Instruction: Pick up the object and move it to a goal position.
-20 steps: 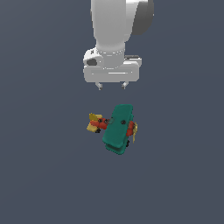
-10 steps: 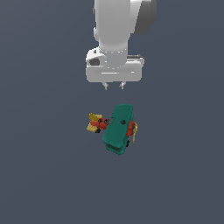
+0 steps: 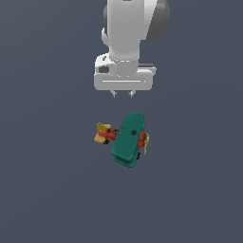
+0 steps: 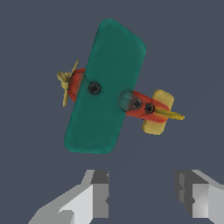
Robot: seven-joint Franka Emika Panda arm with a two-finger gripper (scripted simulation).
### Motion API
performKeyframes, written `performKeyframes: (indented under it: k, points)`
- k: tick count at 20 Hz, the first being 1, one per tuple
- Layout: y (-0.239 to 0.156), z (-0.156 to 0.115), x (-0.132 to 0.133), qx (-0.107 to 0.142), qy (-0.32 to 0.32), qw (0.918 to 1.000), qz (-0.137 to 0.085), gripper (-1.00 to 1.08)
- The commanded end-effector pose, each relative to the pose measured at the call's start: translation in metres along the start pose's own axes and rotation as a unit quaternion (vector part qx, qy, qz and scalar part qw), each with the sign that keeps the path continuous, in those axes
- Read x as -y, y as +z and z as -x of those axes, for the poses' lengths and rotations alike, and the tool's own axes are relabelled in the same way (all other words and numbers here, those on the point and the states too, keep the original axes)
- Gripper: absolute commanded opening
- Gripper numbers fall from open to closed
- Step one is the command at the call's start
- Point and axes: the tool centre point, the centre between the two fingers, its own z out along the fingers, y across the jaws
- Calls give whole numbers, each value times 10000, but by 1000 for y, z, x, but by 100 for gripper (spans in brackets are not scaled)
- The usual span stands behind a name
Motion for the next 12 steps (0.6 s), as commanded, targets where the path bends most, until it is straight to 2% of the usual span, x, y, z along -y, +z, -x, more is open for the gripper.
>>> performKeyframes:
  k: [1,12]
  points:
    - [5,3,-2,64,-1,9999,104,28]
    - [31,20,-19,432,-15,9960,788,28]
